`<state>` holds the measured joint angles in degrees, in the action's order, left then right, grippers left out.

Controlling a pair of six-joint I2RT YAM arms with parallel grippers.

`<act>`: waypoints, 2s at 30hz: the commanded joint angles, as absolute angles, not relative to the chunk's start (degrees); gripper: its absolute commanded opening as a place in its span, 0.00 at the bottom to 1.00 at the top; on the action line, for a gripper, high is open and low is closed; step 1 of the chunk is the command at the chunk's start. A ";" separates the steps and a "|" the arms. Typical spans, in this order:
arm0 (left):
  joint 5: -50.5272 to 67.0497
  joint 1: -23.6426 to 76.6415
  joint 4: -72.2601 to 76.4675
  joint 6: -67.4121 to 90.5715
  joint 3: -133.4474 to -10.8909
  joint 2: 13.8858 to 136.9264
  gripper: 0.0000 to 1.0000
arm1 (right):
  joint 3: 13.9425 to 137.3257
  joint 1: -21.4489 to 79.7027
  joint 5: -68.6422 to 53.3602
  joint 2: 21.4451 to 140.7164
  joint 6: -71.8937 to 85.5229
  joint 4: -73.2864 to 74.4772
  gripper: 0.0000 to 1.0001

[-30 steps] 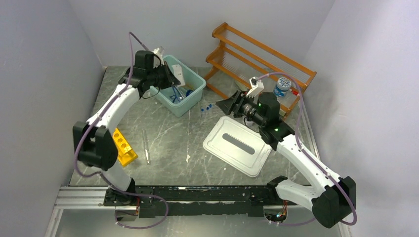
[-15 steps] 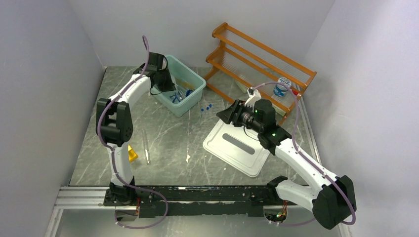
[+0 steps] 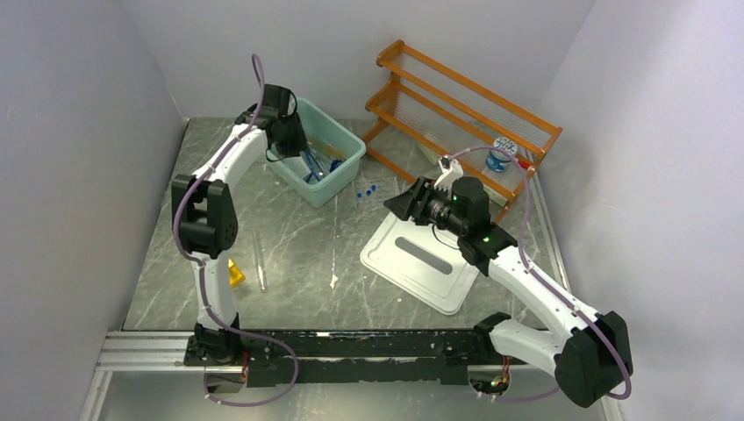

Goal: Organize the chemistry lab equipment

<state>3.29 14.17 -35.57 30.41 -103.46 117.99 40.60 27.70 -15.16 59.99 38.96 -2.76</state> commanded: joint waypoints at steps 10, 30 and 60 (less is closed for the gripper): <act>-10.10 13.89 -44.14 17.50 -92.78 92.40 0.59 | 38.63 27.51 -17.35 60.64 39.56 -7.68 0.57; -13.97 13.80 -36.35 37.57 -45.93 68.81 0.72 | 38.30 28.67 -19.60 64.27 41.12 -10.47 0.56; -11.35 13.71 -29.48 39.76 -37.52 78.03 0.29 | 39.61 32.96 -16.96 65.75 41.39 -9.44 0.55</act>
<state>-11.88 14.00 -31.18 39.11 -38.39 78.54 38.87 32.58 -17.98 66.15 41.34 -9.10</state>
